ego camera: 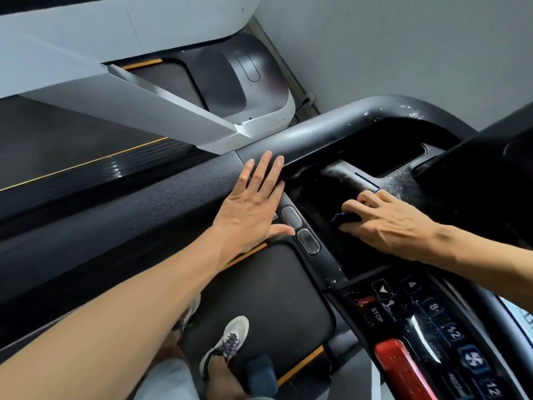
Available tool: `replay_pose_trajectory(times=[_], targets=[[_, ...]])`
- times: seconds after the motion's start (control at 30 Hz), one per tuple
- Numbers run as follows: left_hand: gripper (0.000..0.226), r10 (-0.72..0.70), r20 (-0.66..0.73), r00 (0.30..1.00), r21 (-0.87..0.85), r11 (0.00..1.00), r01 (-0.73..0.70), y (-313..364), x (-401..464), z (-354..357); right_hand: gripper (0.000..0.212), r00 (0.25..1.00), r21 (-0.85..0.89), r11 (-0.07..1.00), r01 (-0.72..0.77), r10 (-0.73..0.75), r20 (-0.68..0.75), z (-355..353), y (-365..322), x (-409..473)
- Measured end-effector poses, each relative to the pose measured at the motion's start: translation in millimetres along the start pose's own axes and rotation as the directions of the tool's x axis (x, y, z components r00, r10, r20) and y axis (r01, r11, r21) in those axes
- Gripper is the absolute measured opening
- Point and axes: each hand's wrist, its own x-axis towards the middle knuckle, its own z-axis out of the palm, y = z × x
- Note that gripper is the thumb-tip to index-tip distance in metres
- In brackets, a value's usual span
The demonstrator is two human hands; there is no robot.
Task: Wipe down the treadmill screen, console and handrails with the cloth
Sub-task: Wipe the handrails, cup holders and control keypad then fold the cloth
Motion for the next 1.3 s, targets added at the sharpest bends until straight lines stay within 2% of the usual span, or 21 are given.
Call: replay_pose_trajectory(times=[0.07,0.17,0.2,0.33,0.53,0.7,0.77,0.83,0.87,0.9,0.97,1.0,1.03,1.1,1.13,1.23,1.3], targets=[[0.112,0.005,0.01,1.0,-0.001,1.0,-0.005,-0.4,0.3,-1.6,0.035,0.997,-0.018,0.998,0.067,-0.067,-0.021,3.8,2.9,4.3],[0.119,0.013,0.016,1.0,0.013,1.0,-0.013,-0.6,-0.4,-1.6,0.027,0.979,-0.05,0.978,0.201,-0.202,-0.021,19.8,-2.1,31.9],[0.121,0.013,0.017,1.0,0.018,1.0,-0.013,-0.7,-0.5,-1.6,0.026,0.979,-0.059,0.978,0.2,-0.201,-0.022,23.3,-5.7,45.3],[0.119,0.021,0.015,1.0,0.034,0.999,-0.022,-1.0,-1.1,-2.0,0.032,0.998,-0.036,0.998,0.041,-0.043,-0.049,18.7,-5.1,72.3],[0.114,0.01,-0.003,1.0,0.015,1.0,-0.01,-0.1,-1.4,-0.4,0.022,0.969,-0.02,0.969,0.247,-0.247,0.007,13.0,11.4,39.9],[0.114,0.02,-0.012,1.0,0.018,1.0,-0.02,-1.5,-1.9,-0.7,0.029,0.999,-0.082,0.997,-0.005,0.001,-0.039,5.3,4.3,91.3],[0.114,0.021,-0.013,1.0,0.019,1.0,-0.021,-1.1,-1.7,0.2,0.032,0.998,-0.023,0.998,0.06,-0.06,-0.016,15.8,1.0,72.5],[0.115,0.023,-0.015,1.0,0.013,1.0,-0.023,-0.8,-1.8,0.1,0.027,0.971,-0.012,0.972,0.234,-0.233,0.061,22.4,-7.2,52.0],[0.115,0.021,-0.015,1.0,0.01,1.0,-0.021,-1.0,-1.7,0.2,0.024,0.958,-0.033,0.96,0.277,-0.273,0.093,20.8,-5.8,51.7],[0.115,0.018,-0.016,1.0,0.013,1.0,-0.018,-1.8,-1.7,0.2,0.021,0.968,-0.055,0.97,0.237,-0.231,0.1,15.5,-1.5,59.2],[0.115,0.021,-0.019,1.0,0.012,1.0,-0.021,-1.7,-1.7,-0.3,0.026,0.999,-0.077,0.997,0.031,-0.03,0.015,5.8,5.8,75.0],[0.115,0.017,-0.02,1.0,0.014,1.0,-0.016,-1.8,-1.1,0.7,0.031,1.0,-0.074,0.997,-0.022,0.021,-0.024,5.8,5.7,77.7],[0.115,0.018,-0.016,1.0,0.015,1.0,-0.018,-1.8,-0.9,0.9,0.034,0.999,-0.067,0.998,-0.007,0.005,-0.032,7.9,1.6,75.5],[0.114,0.022,-0.012,1.0,0.01,1.0,-0.022,-1.6,-1.2,0.6,0.03,0.99,-0.063,0.988,0.138,-0.138,0.011,17.4,-6.8,63.4],[0.114,0.019,-0.014,1.0,0.013,1.0,-0.019,-1.7,-1.7,1.5,0.027,0.986,-0.075,0.983,0.165,-0.163,0.026,18.8,-8.4,60.3],[0.113,0.023,-0.021,1.0,0.012,1.0,-0.023,-1.6,-1.5,2.0,0.031,0.999,-0.064,0.998,0.021,-0.022,-0.024,14.7,-3.9,67.9],[0.112,0.021,-0.022,1.0,0.015,1.0,-0.02,-1.7,-1.3,2.7,0.033,0.997,-0.086,0.994,0.073,-0.074,-0.018,18.7,-4.5,67.7]])
